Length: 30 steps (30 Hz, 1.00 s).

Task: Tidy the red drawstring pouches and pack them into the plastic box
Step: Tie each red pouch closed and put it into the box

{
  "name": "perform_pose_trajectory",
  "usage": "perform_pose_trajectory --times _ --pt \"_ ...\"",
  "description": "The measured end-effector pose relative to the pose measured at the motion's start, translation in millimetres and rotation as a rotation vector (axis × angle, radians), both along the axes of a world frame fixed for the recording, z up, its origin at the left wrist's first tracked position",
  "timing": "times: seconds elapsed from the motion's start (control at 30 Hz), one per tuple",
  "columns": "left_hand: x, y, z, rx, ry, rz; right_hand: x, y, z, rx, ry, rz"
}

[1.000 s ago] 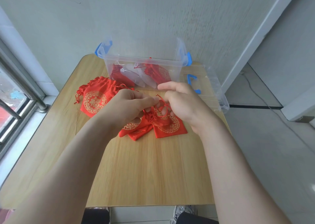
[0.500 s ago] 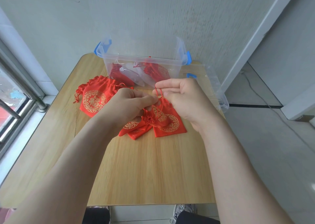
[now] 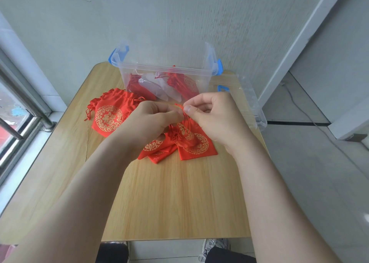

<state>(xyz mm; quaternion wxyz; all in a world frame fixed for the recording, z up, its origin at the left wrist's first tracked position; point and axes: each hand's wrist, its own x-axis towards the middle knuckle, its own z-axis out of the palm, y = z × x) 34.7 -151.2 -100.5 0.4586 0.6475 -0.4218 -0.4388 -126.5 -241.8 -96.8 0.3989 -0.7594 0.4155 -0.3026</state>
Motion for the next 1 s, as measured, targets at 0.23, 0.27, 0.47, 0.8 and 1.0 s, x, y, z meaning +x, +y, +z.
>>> perform_pose_trajectory --times 0.23,0.27,0.47,0.8,1.0 --pt "-3.8 -0.2 8.0 0.062 0.002 0.077 3.6 10.2 7.1 -0.341 0.271 0.165" --pt "-3.7 -0.5 8.2 0.073 0.002 0.087 3.8 12.2 8.1 -0.352 0.289 0.190" --pt "-3.7 1.6 9.3 0.096 -0.061 0.055 2.0 10.4 8.4 -0.419 0.341 0.206" --pt "-0.8 4.5 2.4 -0.141 -0.233 0.170 -0.2 9.5 16.3 -0.198 0.296 0.132" --pt "-1.9 8.3 5.4 -0.239 -0.204 0.196 -4.0 6.7 17.6 0.181 0.064 0.103"
